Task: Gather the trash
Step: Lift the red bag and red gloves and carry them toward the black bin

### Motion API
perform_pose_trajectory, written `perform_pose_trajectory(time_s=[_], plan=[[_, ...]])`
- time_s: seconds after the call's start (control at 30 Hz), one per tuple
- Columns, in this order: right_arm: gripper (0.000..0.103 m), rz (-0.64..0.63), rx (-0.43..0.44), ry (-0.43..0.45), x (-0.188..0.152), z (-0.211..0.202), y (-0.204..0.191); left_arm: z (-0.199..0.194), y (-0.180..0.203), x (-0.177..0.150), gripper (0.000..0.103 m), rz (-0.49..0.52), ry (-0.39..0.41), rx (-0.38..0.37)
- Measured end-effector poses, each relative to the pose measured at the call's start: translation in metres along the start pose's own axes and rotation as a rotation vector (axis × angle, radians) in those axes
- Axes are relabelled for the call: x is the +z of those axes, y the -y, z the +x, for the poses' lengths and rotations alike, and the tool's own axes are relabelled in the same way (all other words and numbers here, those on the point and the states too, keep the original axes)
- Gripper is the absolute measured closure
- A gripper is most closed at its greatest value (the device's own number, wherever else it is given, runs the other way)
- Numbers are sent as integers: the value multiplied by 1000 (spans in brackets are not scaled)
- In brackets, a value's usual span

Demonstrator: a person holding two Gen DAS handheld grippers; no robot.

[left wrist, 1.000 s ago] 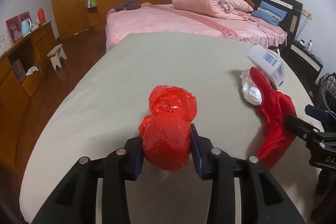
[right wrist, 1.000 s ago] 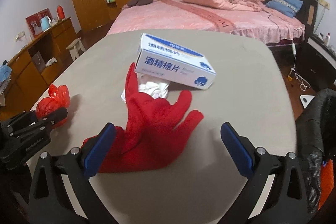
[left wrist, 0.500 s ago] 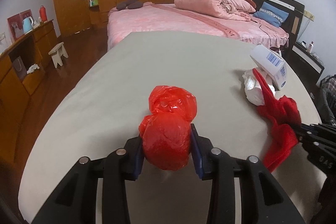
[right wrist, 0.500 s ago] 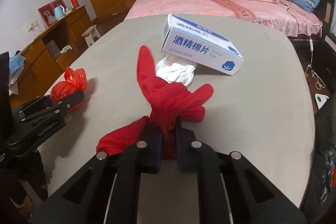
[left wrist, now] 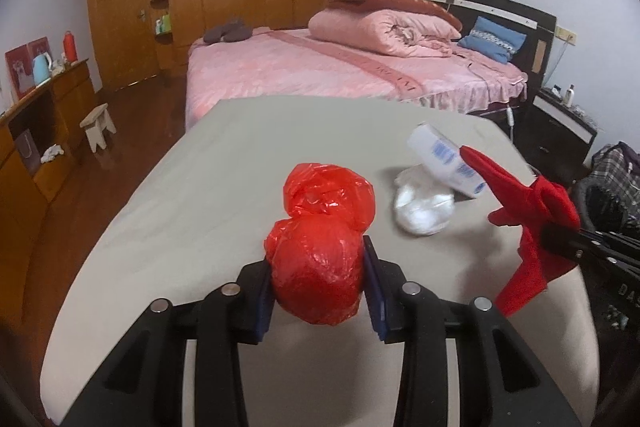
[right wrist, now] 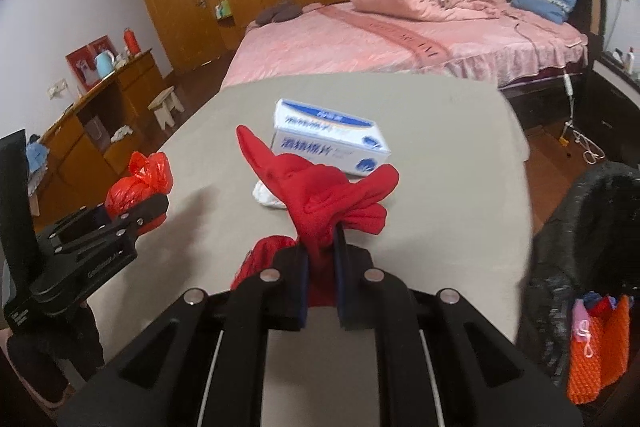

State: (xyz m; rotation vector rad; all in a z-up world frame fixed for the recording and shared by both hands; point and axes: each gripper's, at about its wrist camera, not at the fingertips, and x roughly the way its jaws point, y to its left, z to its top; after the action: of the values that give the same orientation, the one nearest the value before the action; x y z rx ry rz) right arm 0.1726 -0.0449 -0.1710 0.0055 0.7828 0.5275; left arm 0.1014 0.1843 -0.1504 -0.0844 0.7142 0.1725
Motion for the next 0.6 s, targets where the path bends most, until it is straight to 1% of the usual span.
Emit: perform_pose_trajectory(time_s=[0.3, 0.6], plan=[[93, 33, -44, 62, 7, -29, 20, -24, 40, 17, 65, 35, 52, -61], [93, 69, -91, 147, 18, -72, 49, -40, 84, 32, 65, 81, 93, -127]])
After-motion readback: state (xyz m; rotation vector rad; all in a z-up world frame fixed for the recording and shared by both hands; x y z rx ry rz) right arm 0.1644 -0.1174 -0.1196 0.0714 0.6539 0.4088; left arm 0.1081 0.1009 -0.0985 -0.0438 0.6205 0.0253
